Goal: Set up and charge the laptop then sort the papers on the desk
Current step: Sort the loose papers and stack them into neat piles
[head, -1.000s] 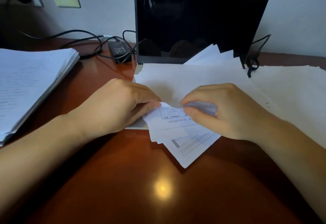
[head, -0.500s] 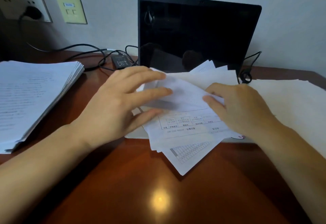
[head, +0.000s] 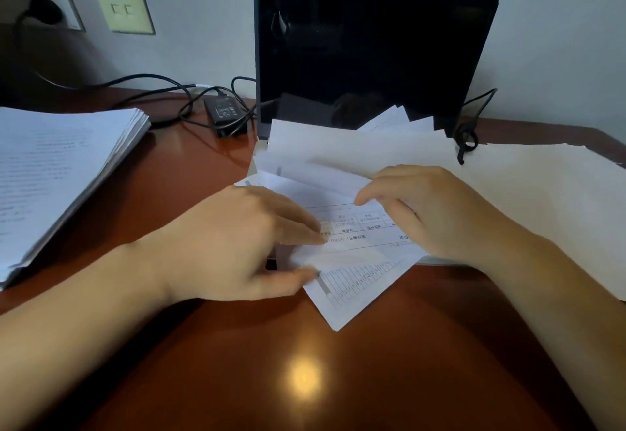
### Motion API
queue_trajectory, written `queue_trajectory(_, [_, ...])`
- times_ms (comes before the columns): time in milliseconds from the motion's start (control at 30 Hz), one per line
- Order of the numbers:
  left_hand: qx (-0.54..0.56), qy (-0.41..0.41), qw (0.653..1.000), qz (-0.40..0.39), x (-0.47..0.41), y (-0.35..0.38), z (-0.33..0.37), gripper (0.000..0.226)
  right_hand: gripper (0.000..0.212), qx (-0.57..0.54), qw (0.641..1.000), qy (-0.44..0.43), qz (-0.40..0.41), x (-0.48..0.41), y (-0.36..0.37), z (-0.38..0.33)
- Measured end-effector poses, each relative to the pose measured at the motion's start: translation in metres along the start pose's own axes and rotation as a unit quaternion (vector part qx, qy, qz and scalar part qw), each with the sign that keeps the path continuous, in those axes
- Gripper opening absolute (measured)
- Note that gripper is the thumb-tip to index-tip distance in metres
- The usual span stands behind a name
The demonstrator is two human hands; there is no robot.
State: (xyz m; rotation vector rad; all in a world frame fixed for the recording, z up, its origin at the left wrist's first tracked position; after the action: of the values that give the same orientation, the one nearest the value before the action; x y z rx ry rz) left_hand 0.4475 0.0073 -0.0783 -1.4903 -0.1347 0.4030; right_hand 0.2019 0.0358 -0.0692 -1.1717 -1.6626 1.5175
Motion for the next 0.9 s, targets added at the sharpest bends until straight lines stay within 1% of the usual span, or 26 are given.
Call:
queue_trajectory(67, [0.001,0.011,1.000,0.009,0.000,-0.002,0.000,0.022,0.030,-0.011,1.000,0.003,0.006,0.001,-0.001,0.001])
queue_trajectory(200, [0.004,-0.007,1.000,0.019,0.003,-0.008,-0.009,0.033,0.021,-0.051,0.999,0.013,0.012,0.002,-0.004,-0.003])
queue_trajectory(233, [0.010,-0.009,1.000,0.022,0.004,-0.010,-0.011,0.034,0.023,-0.057,0.998,0.018,0.003,0.002,-0.005,-0.006])
queue_trajectory(333, [0.034,-0.012,0.999,0.039,0.008,-0.015,-0.018,0.033,0.048,-0.069,0.997,0.019,-0.027,0.003,-0.005,-0.014])
queue_trajectory(400, [0.060,-0.023,0.996,0.060,0.010,-0.018,-0.022,0.031,0.052,-0.053,0.998,-0.003,-0.037,0.003,-0.002,-0.019])
queue_trajectory(467, [0.075,-0.039,0.992,0.089,0.011,-0.022,-0.024,0.025,0.046,-0.033,0.999,-0.026,-0.035,0.001,0.000,-0.021])
queue_trajectory(567, [0.099,-0.053,0.987,0.115,0.013,-0.026,-0.027,0.018,0.032,-0.020,0.999,-0.035,-0.024,0.001,0.000,-0.018])
queue_trajectory(700, [0.131,-0.065,0.983,0.111,0.016,-0.026,-0.030,0.014,0.028,-0.016,0.999,-0.030,-0.034,0.003,-0.003,-0.015])
queue_trajectory(900, [0.155,-0.080,0.981,0.089,0.016,-0.020,-0.035,0.012,0.023,-0.052,0.997,-0.015,-0.053,0.003,-0.001,-0.013])
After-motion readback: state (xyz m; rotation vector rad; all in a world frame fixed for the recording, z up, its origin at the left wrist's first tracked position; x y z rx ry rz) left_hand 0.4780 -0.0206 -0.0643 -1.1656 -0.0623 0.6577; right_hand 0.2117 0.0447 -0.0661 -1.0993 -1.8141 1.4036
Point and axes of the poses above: each hand's wrist, its own x-axis away from the middle knuckle, its own y-axis out of the palm, z = x × y, the point moved 2 cm from there along -x, towards the middle knuckle, and after that the axes turned 11 degrees about -z, right-handed, at the moved point
